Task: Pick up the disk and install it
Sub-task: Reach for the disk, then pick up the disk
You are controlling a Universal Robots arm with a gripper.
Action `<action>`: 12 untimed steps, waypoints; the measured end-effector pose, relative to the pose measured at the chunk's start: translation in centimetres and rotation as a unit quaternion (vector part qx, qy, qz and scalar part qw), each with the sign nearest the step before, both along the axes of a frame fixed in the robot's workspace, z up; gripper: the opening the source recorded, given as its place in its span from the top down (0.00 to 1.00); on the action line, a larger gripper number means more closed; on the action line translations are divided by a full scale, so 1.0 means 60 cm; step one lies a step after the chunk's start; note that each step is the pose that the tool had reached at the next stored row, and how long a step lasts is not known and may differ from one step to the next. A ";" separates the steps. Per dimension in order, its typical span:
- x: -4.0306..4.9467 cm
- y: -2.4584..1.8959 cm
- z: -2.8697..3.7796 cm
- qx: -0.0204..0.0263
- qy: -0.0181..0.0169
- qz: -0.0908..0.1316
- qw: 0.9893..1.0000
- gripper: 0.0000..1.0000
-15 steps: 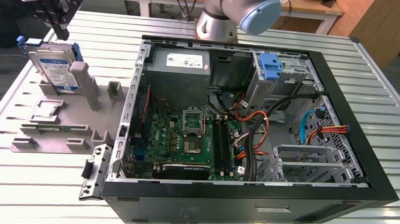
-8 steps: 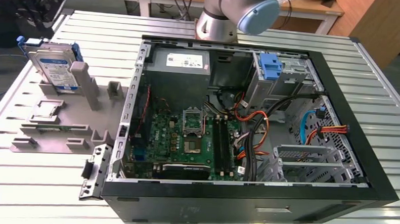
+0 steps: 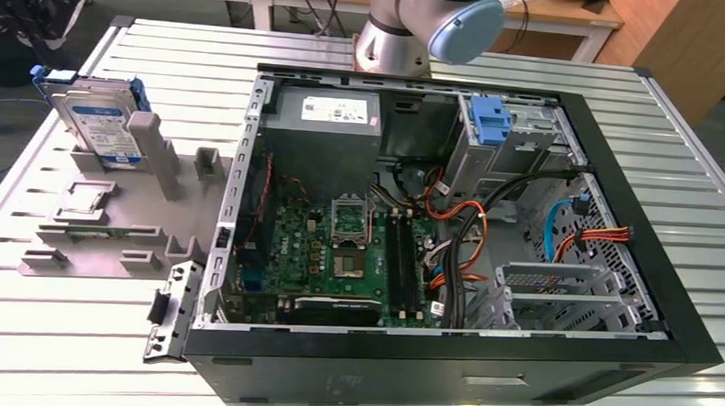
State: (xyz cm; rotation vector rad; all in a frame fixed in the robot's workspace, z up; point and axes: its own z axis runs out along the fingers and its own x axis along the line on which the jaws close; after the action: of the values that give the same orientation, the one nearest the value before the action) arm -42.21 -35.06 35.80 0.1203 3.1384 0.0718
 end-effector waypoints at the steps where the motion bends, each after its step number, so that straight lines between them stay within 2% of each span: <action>1: -0.001 -0.0001 0.000 0.000 0.000 0.000 1.000 0.90; 12: -0.007 0.0023 -0.002 0.000 0.000 0.000 1.000 0.90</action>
State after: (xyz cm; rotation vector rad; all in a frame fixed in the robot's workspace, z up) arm -42.62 -34.92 35.66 0.1202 3.1388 0.0718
